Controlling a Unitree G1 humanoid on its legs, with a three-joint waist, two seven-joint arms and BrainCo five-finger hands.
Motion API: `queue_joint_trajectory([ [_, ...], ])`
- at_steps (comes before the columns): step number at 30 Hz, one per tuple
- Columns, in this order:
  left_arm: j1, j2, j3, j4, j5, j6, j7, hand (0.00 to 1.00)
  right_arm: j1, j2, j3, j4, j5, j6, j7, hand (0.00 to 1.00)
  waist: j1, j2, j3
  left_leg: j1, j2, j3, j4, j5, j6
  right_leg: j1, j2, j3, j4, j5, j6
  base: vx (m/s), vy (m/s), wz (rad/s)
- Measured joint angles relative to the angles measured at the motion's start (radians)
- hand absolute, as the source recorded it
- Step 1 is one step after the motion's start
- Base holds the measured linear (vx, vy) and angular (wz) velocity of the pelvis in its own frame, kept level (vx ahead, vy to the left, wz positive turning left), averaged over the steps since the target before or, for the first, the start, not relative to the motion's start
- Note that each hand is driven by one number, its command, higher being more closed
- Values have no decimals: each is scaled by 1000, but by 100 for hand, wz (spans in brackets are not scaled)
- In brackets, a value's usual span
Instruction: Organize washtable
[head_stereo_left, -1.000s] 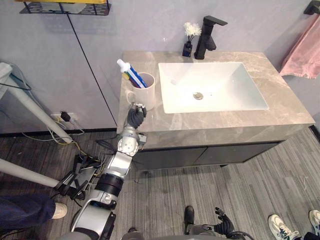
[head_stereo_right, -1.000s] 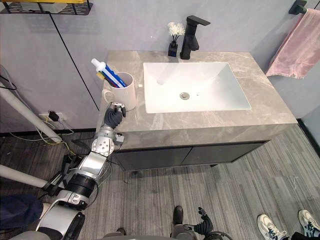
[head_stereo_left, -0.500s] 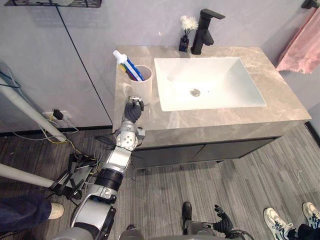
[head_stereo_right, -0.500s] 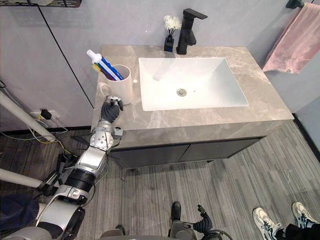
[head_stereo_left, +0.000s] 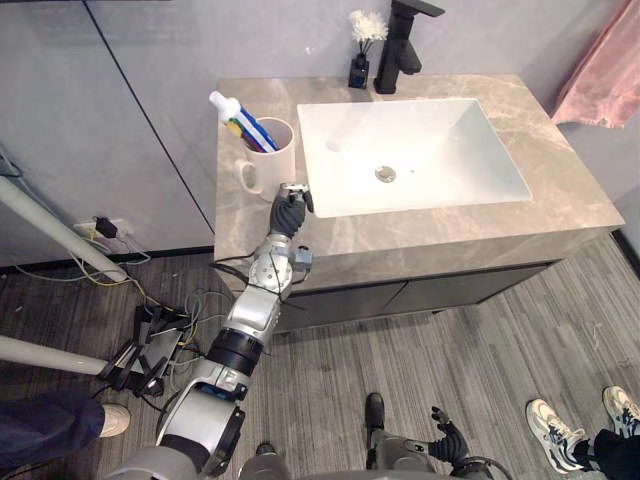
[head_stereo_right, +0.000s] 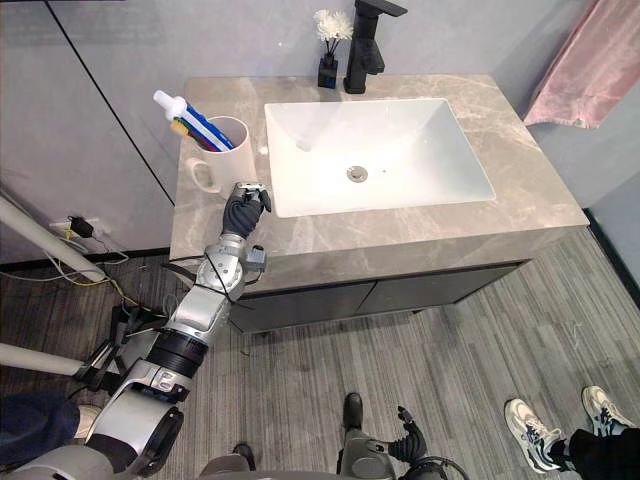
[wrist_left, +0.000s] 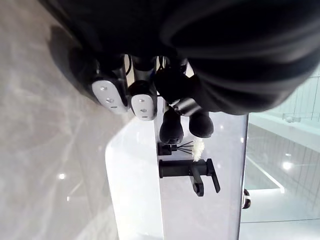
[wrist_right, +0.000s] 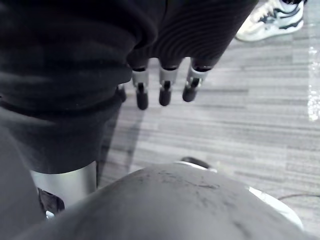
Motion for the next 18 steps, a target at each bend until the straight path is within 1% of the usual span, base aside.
queue_joint_trajectory([
  [5,-1,-13,-8,-9,5,0,2,100,0,-5,0,-4,2,-4,4,0,-6,7,4,0,0,0,0,-1,0,0,1,0,0,0,0,0,0,0],
  [8,-8,-13,33,-9,18,5,16,100,0,-10,1,-14,8,-7,11,0,-16,15,9,-1,0,2,0,-1,0,-4,1,2,0,0,0,0,0,0],
  [11,-12,-4,80,-9,33,15,36,100,0,-14,1,-18,9,-16,15,0,-19,21,13,-1,1,3,-1,-1,0,-6,3,5,0,0,0,-19,-10,-3],
  [14,-12,13,90,-9,49,19,47,100,2,-14,1,-18,10,-21,15,0,-18,22,14,-2,3,3,-1,-1,0,-6,4,5,0,0,0,0,0,0],
  [18,-12,15,103,-9,51,23,52,100,7,-14,0,-20,11,-24,16,0,-18,22,14,-2,3,2,-1,-1,-1,-6,4,4,0,0,0,0,0,0],
])
